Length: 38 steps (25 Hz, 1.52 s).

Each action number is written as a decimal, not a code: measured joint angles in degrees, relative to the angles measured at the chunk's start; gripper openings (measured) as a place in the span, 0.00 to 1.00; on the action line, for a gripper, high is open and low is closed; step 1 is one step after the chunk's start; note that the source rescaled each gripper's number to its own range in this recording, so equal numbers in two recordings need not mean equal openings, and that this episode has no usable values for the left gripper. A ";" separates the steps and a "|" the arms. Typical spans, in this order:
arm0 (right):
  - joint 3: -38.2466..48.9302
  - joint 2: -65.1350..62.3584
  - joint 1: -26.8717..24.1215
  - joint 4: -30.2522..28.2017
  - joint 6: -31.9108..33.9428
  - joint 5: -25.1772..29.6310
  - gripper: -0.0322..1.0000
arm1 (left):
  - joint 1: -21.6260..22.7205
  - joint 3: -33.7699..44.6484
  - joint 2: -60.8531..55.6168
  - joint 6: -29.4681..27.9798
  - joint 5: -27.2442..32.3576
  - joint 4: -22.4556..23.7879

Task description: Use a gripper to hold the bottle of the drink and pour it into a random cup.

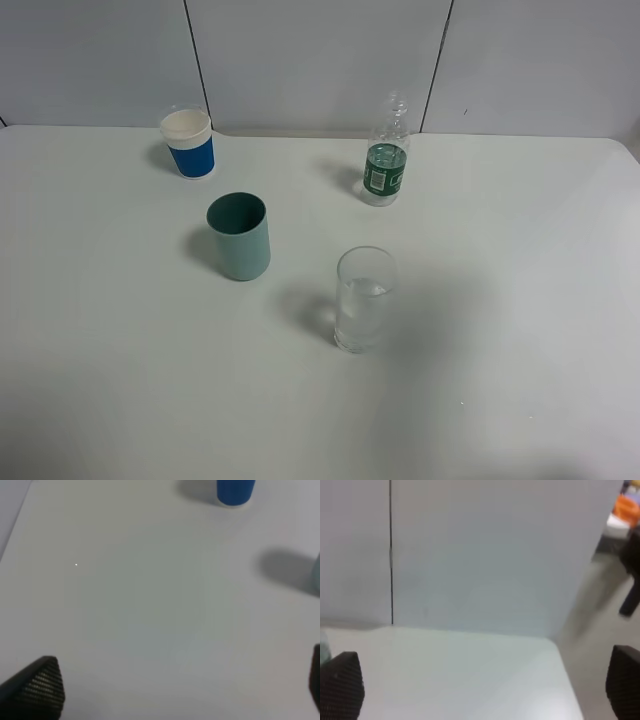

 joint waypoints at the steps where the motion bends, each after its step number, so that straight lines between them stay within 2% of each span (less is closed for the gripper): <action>1: 0.57 -0.91 0.00 0.00 0.71 1.93 1.00 | 0.00 0.00 0.00 0.00 0.00 0.00; 9: 3.96 -7.40 0.00 3.16 1.92 16.50 1.00 | 0.00 0.00 0.00 0.00 0.00 -0.04; 12: 5.95 -10.47 0.00 5.56 1.15 19.26 1.00 | 0.00 0.00 0.00 0.00 0.00 -0.04; 18: 7.82 -17.11 0.00 8.56 0.62 20.40 1.00 | 0.00 0.00 0.00 0.00 0.00 -0.04; 26: 7.99 -17.33 -0.11 8.81 0.30 21.90 1.00 | 0.00 0.00 0.00 0.00 0.00 -0.04; 33: 14.36 -17.33 -0.11 11.76 0.28 21.75 1.00 | 0.00 0.00 0.00 0.00 0.00 -0.04; 38: 14.91 -17.33 -0.11 12.15 0.41 21.61 1.00 | 0.00 0.00 0.00 0.00 0.00 -0.04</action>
